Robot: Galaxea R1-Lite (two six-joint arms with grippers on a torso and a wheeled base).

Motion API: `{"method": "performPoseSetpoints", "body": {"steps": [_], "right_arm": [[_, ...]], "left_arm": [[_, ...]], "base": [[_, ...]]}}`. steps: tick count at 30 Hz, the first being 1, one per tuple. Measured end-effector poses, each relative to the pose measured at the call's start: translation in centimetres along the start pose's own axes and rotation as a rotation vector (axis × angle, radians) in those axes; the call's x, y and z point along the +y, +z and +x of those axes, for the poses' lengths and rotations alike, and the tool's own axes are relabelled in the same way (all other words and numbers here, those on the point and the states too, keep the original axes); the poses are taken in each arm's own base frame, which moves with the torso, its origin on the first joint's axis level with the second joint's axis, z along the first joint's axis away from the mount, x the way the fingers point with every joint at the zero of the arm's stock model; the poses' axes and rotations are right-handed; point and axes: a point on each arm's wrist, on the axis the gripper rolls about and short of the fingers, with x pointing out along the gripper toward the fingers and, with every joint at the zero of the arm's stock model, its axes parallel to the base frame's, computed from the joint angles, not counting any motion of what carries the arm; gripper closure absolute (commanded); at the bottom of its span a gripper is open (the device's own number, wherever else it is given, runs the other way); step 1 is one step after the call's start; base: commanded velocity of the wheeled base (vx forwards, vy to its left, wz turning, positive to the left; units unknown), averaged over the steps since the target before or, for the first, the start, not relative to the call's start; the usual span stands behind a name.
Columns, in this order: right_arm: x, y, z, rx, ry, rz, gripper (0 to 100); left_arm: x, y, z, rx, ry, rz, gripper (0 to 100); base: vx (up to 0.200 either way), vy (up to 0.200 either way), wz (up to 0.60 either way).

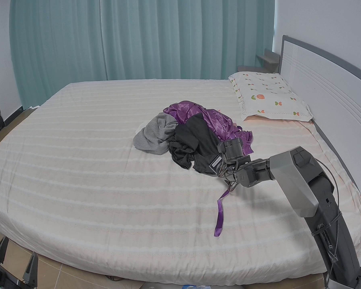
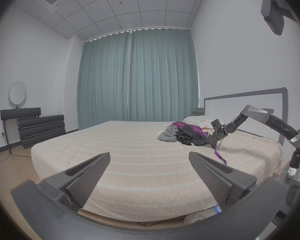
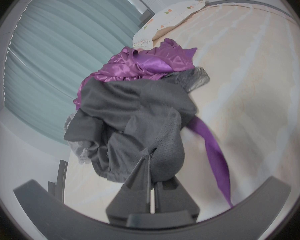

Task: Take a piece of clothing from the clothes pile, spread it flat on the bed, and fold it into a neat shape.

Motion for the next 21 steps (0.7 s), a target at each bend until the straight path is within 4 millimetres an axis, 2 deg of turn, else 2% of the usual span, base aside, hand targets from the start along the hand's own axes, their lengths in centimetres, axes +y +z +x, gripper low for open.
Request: {"method": "performPoseSetpoints", "body": {"steps": [6, 12, 17, 21], "right_arm": [[-0.2, -0.9, -1.8, 0.053, 0.004, -0.008, 100], [-1.0, -1.7, -5.0, 0.103, 0.048, -0.024, 100], [-1.3, -1.8, -9.2, 0.125, 0.13, -0.054, 100], [-1.2, -1.6, -13.3, 0.129, 0.216, -0.08, 100]], "left_arm": [[0.0, 0.0, 0.0, 0.0, 0.001, 0.0, 0], [0.0, 0.0, 0.0, 0.0, 0.0, 0.0, 0], [0.0, 0.0, 0.0, 0.0, 0.0, 0.0, 0], [0.0, 0.0, 0.0, 0.0, 0.0, 0.0, 0]], "base": [[0.0, 0.0, 0.0], [0.0, 0.0, 0.0], [0.0, 0.0, 0.0], [0.0, 0.0, 0.0]]}}
